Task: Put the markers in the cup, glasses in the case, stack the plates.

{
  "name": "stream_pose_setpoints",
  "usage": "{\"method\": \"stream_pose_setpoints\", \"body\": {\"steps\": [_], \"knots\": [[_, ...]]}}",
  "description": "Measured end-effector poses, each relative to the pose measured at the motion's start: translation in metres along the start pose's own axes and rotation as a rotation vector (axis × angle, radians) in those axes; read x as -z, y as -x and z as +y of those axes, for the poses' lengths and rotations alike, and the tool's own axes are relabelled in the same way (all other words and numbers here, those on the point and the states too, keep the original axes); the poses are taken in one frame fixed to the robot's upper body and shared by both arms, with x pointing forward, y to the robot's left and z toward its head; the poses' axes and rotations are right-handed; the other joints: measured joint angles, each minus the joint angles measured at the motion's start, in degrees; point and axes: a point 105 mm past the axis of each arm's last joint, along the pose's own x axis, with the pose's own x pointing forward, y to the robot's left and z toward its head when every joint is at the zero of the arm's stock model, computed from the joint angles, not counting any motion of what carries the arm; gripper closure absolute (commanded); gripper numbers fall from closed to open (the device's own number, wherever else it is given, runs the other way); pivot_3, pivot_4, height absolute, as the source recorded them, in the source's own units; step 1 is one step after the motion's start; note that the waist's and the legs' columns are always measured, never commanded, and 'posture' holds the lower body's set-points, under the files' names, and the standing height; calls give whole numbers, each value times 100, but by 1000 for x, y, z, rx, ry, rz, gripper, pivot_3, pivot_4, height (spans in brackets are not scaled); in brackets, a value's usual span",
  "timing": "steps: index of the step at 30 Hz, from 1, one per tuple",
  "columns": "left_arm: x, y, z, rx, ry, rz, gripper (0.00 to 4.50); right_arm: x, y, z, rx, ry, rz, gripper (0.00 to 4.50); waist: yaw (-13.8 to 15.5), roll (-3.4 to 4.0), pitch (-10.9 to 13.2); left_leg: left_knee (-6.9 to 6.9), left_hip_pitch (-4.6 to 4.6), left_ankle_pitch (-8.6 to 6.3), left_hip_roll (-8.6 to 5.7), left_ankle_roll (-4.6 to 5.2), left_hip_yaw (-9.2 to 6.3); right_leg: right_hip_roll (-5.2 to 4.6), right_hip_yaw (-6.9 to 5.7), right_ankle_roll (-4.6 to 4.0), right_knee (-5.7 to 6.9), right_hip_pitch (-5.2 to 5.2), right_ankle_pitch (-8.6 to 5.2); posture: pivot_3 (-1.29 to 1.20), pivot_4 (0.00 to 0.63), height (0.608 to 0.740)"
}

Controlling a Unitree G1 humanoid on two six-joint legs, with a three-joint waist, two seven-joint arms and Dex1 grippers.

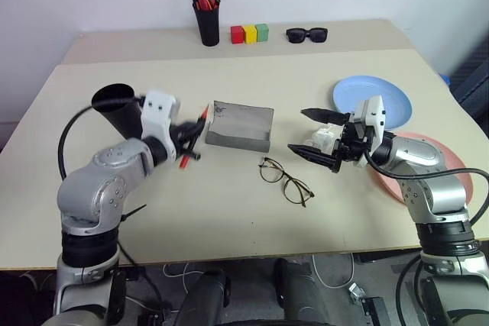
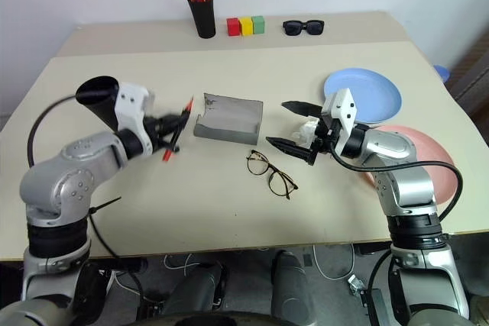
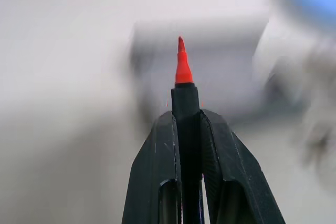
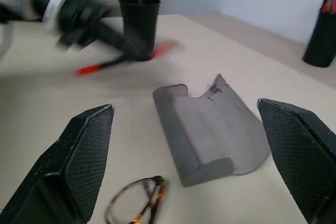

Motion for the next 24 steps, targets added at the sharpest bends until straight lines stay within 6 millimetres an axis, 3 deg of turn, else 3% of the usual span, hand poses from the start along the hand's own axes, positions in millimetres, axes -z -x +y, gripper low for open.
{"method": "stream_pose_setpoints", "body": {"steps": [2,4,10,13,18,24], "knots": [[-37,-2,8,-32,-65,-163,4448,0,0,2,-15,-40,-10,0,-20,1,-1,-2,2,0,-1,0,4,0,1,0,-2,0,0,0,150,740],[-58,2,20,-81,-129,-261,4448,0,0,2,-18,-54,-11,0,-33,4,-2,-5,3,-1,-1,1,5,2,1,0,-4,0,0,0,150,740],[-81,28,90,-357,-254,-417,4448,-1,0,1,-10,-49,-11,0,-7,3,-1,-3,1,-1,-2,1,4,2,1,1,-7,-1,1,0,150,740],[-90,43,113,-454,-306,-500,4448,-2,-1,0,-4,-37,-12,0,1,3,-1,-3,-1,-1,-2,2,4,1,1,2,-12,0,2,0,150,740],[-63,51,149,-564,-303,-483,4448,-6,-2,-2,-2,-11,-19,0,10,2,-1,-1,-1,-1,-3,2,3,1,0,4,-12,2,4,0,150,740],[-28,46,161,-603,-277,-461,4448,-6,-2,-2,0,-6,-16,0,5,2,-1,-1,-3,-1,-3,3,3,1,0,5,-15,1,6,0,150,740]]}}
